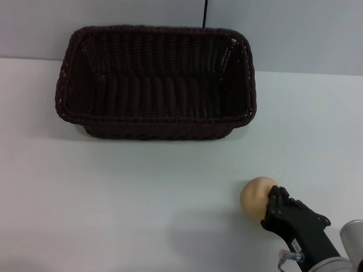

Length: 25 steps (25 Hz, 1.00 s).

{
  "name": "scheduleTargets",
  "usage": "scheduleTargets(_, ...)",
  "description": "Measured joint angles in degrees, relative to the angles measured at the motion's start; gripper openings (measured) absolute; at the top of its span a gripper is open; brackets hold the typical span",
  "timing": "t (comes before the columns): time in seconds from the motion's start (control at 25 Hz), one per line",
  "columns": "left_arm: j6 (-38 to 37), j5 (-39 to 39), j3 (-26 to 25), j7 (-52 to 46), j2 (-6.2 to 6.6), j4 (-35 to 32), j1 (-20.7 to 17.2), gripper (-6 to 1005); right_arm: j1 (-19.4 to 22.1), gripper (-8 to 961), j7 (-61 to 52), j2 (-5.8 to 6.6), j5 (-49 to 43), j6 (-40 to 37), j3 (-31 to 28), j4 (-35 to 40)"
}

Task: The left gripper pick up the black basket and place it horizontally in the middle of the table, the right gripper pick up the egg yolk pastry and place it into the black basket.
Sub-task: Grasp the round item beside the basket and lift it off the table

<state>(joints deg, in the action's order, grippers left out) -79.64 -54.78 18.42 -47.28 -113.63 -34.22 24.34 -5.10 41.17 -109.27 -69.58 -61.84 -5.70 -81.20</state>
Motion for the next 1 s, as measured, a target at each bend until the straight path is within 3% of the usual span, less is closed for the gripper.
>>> scheduleTargets(0.2,0.0,0.05,-0.13,-0.08,0.05,0.03,0.01,758,-0.37,37,-0.11,0.15,0.06,0.55,-0.36,0.01)
scheduleTargets(0.6,0.07,0.12,-0.15,-0.1,0.29,0.03,0.39,758,-0.95,34,1.84,0.17,-0.53,-1.44,-0.67,-0.94)
scheduleTargets(1.0,0.25,0.55,0.25,-0.1,0.48,0.1,0.53,758,-2.15,33,18.12,-2.23,-2.0,-9.0,-1.03,-5.39)
